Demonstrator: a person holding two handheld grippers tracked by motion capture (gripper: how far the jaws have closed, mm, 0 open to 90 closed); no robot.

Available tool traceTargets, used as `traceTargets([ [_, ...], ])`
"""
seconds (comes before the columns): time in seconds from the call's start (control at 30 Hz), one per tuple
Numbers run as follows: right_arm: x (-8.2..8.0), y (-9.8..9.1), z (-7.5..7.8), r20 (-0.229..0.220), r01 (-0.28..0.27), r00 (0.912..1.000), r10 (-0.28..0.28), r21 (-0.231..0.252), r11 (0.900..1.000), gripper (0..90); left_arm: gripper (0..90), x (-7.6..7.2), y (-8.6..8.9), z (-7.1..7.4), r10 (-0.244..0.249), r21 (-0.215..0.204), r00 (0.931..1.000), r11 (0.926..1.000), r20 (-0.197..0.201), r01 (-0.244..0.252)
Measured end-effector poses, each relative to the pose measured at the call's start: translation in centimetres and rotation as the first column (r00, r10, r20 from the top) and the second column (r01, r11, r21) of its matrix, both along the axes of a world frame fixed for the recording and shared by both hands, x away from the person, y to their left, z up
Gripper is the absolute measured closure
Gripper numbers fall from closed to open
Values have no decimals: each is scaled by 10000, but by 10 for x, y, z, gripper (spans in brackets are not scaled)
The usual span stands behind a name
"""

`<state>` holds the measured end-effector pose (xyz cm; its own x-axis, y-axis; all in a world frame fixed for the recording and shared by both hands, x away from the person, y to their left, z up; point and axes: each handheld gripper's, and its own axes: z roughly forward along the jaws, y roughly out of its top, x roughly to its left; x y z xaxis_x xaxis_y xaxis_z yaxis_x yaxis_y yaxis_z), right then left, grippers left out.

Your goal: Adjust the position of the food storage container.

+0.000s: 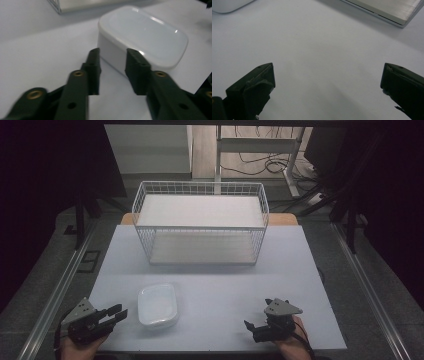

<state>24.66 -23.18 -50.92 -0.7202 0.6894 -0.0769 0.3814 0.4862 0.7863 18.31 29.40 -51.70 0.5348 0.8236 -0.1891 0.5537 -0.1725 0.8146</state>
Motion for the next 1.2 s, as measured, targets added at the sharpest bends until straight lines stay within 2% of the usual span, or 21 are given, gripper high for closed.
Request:
traceTargets([
  [0.13, 0, 0, 0, 5, -56, 10000, 56, -43, 10000, 0, 897, 2, -8, -5, -524, 693, 9972, 9960, -534, 560],
  [0.23, 0, 1, -1, 5, -120, 9999, 120, -84, 9999, 0, 900, 4, -18, -7, -974, 879, 9912, 9905, -898, 1053],
  [0.33, 0, 1, -1, -6, -191, 9998, 191, -163, 9997, 0, 900, 6, -31, -10, -1492, 1288, 9813, 9779, -1219, 1647],
  [0.43, -1, 2, -1, 4, -217, 9998, 217, -184, 9996, 0, 900, 6, -43, -10, -1895, 1535, 9724, 9656, -1363, 2097],
  [0.53, -1, 2, -1, -22, -254, 9997, 254, -187, 9995, 0, 900, 6, -51, -10, -2300, 1420, 9623, 9577, -1451, 2503],
  [0.7, -1, 3, -2, -27, -319, 9995, 318, -214, 9993, 0, 900, 7, -66, -10, -2767, 1546, 9467, 9407, -1647, 3019],
  [0.77, -1, 3, -2, -59, -315, 9995, 313, -221, 9993, 0, 900, 8, -77, -9, -3114, 1490, 9357, 9300, -1656, 3359],
  [0.8, -1, 3, -2, -59, -315, 9995, 313, -221, 9993, 0, 900, 8, -77, -9, -3114, 1490, 9357, 9300, -1656, 3359],
  [1.0, 0, 4, -3, -63, -389, 9992, 387, -301, 9988, 0, 900, 12, -101, -8, -3633, 1572, 9167, 9080, -1665, 3884],
  [1.03, 0, 4, -3, -72, -387, 9992, 385, -313, 9988, 0, 900, 14, -106, -8, -3702, 1565, 9142, 9053, -1649, 3949],
  [1.1, 0, 4, -3, -86, -407, 9991, 404, -313, 9987, 0, 900, 15, -114, -8, -3706, 1661, 9151, 9037, -1587, 3947],
  [1.17, 0, 4, -3, -86, -413, 9991, 411, -331, 9986, 0, 900, 17, -119, -8, -3784, 1703, 9110, 8988, -1638, 4039],
  [1.2, 0, 4, -3, -90, -421, 9991, 418, -350, 9985, 0, 900, 16, -119, -7, -3782, 1749, 9111, 8978, -1638, 4042],
])
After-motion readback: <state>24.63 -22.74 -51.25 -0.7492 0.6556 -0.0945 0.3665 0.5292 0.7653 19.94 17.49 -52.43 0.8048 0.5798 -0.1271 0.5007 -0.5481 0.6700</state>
